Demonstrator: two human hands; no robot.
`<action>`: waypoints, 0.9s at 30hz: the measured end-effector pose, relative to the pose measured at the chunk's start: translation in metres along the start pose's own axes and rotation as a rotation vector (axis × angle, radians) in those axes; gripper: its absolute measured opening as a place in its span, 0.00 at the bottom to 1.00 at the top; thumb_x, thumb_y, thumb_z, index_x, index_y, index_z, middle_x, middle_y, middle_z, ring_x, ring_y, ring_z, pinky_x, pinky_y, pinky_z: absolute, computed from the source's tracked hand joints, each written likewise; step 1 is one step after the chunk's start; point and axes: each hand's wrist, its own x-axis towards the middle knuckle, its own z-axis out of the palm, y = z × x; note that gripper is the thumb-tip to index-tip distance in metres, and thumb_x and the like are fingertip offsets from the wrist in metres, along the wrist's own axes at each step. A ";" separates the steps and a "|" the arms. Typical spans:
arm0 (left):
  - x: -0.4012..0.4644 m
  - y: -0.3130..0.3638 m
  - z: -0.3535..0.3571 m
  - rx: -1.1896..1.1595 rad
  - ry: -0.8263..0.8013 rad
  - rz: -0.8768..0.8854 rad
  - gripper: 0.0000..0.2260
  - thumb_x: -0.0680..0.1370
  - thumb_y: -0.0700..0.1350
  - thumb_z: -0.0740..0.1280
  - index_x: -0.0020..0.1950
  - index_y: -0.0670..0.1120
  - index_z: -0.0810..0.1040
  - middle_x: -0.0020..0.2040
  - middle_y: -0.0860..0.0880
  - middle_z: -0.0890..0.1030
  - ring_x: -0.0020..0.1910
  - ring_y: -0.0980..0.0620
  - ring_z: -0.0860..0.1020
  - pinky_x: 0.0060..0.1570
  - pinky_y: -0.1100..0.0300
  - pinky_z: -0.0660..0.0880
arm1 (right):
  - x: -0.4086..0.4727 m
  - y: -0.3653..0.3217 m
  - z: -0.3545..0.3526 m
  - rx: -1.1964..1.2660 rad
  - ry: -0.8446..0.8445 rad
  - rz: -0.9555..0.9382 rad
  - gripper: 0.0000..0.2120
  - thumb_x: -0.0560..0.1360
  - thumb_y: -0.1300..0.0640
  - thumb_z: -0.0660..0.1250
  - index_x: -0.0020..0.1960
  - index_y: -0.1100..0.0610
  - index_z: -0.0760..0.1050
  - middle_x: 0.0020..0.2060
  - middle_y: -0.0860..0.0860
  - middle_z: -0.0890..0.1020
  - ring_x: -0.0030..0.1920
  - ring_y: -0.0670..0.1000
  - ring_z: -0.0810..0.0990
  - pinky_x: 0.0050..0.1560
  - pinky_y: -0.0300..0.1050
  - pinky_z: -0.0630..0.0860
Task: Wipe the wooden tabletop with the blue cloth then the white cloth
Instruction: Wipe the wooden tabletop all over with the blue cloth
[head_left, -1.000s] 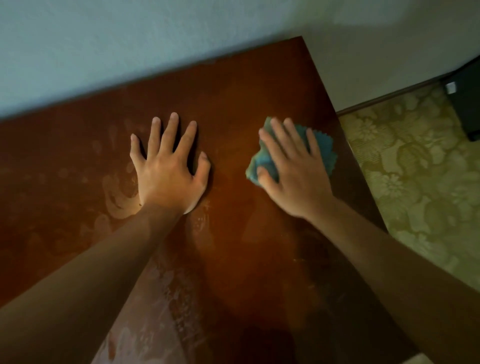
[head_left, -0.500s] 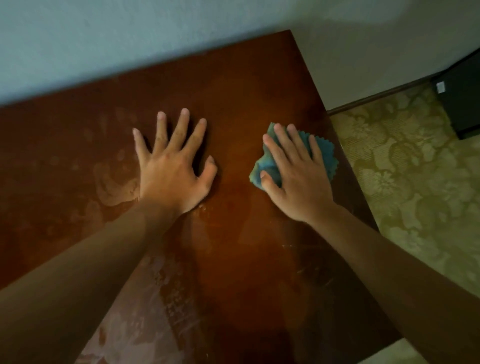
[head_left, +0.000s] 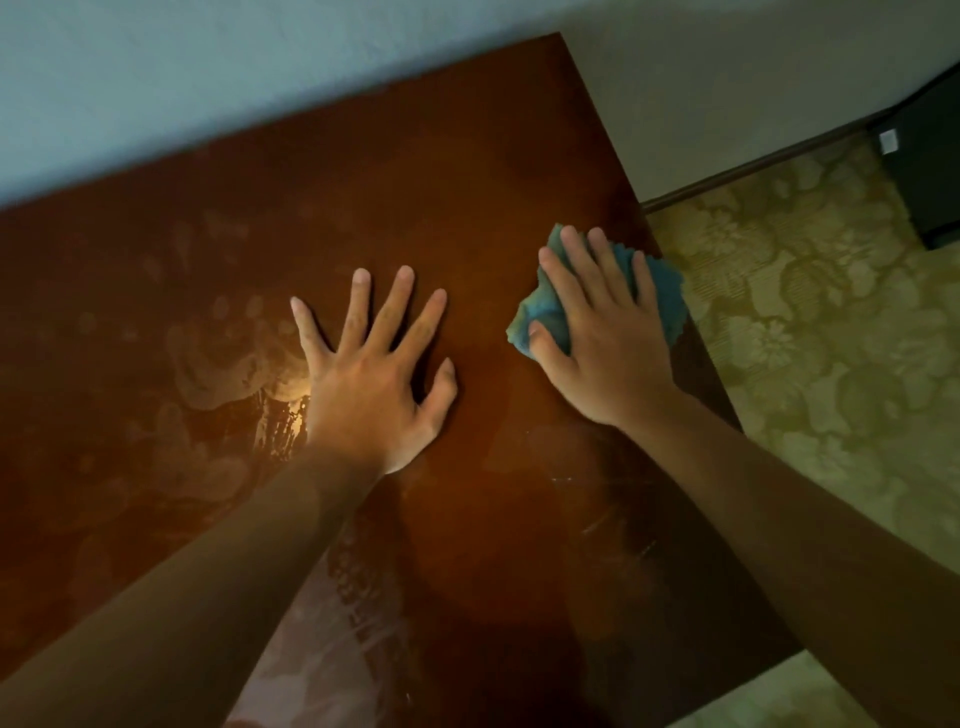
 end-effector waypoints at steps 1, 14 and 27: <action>0.000 0.000 0.000 -0.006 0.008 -0.002 0.27 0.82 0.61 0.52 0.80 0.55 0.62 0.82 0.49 0.59 0.82 0.41 0.50 0.72 0.25 0.42 | 0.010 0.005 -0.002 0.005 -0.004 0.004 0.33 0.81 0.40 0.49 0.81 0.55 0.61 0.82 0.55 0.59 0.82 0.57 0.54 0.81 0.63 0.48; 0.000 -0.001 0.002 0.001 0.045 0.006 0.26 0.82 0.60 0.52 0.80 0.55 0.64 0.81 0.48 0.61 0.81 0.41 0.53 0.73 0.26 0.45 | -0.031 -0.010 -0.001 0.028 -0.019 0.084 0.33 0.81 0.40 0.52 0.81 0.57 0.61 0.81 0.56 0.60 0.82 0.58 0.55 0.81 0.63 0.49; 0.001 -0.002 0.004 0.026 0.037 0.019 0.27 0.82 0.60 0.51 0.80 0.55 0.63 0.81 0.48 0.60 0.81 0.41 0.52 0.72 0.25 0.45 | -0.016 -0.029 -0.002 0.007 -0.036 0.241 0.34 0.82 0.40 0.47 0.83 0.56 0.54 0.83 0.57 0.56 0.83 0.58 0.51 0.82 0.62 0.47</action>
